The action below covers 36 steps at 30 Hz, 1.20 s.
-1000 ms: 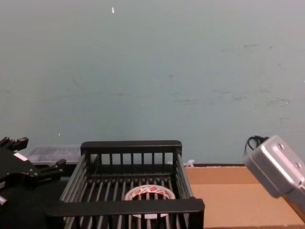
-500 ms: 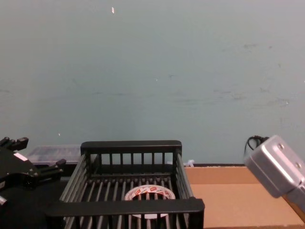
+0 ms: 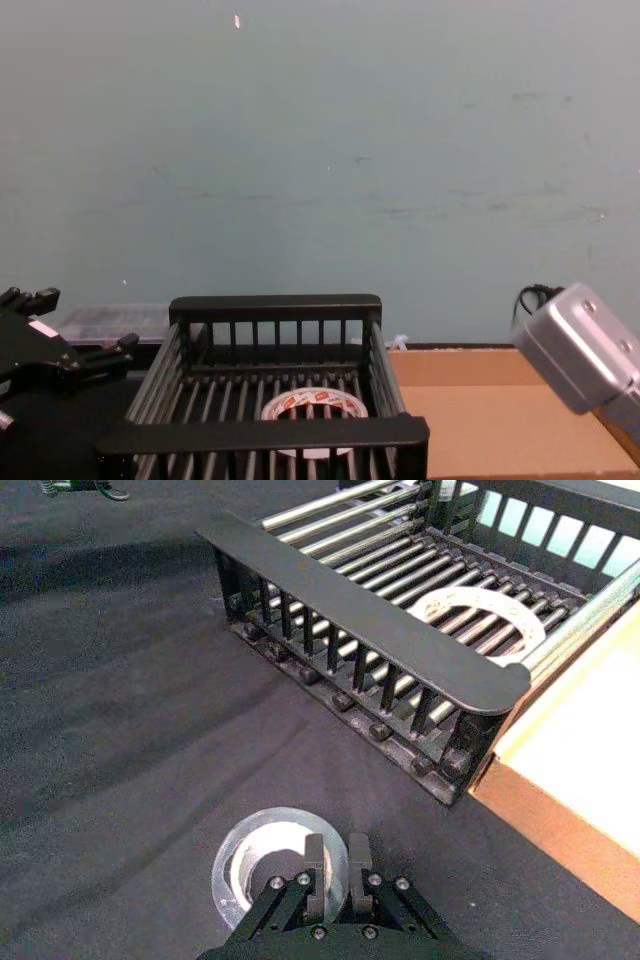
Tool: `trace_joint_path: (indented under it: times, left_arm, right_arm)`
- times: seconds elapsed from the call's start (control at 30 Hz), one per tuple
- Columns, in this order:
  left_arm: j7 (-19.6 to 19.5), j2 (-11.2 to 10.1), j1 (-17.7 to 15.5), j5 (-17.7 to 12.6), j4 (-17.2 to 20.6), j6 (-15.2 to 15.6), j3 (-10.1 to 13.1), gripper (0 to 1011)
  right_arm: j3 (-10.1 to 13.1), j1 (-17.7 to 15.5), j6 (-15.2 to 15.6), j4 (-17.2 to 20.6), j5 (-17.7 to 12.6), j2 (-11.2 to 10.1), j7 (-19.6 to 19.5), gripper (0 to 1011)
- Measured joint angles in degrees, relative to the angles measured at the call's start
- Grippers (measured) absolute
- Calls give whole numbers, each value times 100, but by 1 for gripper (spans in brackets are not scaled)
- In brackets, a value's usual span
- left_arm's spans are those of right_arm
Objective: Pick up the white tape and place it into the black box , Pick up the silver tape and place it into the brown box.
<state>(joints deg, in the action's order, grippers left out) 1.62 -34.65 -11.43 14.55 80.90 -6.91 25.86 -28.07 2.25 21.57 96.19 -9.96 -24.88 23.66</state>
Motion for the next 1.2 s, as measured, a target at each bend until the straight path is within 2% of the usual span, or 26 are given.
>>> trace_joint_path:
  times: [0.27, 0.37, 0.67, 0.87, 1.2]
  left_arm:
    - [0, 0, 0, 0, 0, 0, 0, 1001]
    - [0, 0, 0, 0, 0, 0, 0, 1001]
    - [0, 0, 0, 0, 0, 0, 0, 1001]
    - [0, 0, 0, 0, 0, 0, 0, 1001]
    - [0, 0, 0, 0, 0, 0, 0, 1001]
  right_arm:
    - [0, 0, 0, 0, 0, 0, 0, 147]
    - [8, -26, -104, 7, 0, -7, 15, 148]
    - [94, -152, -759, 88, -143, -21, 122, 147]
    - [161, -221, -1068, 112, -268, -11, 127, 147]
    - [344, -387, -1629, 82, -523, 111, 6, 147]
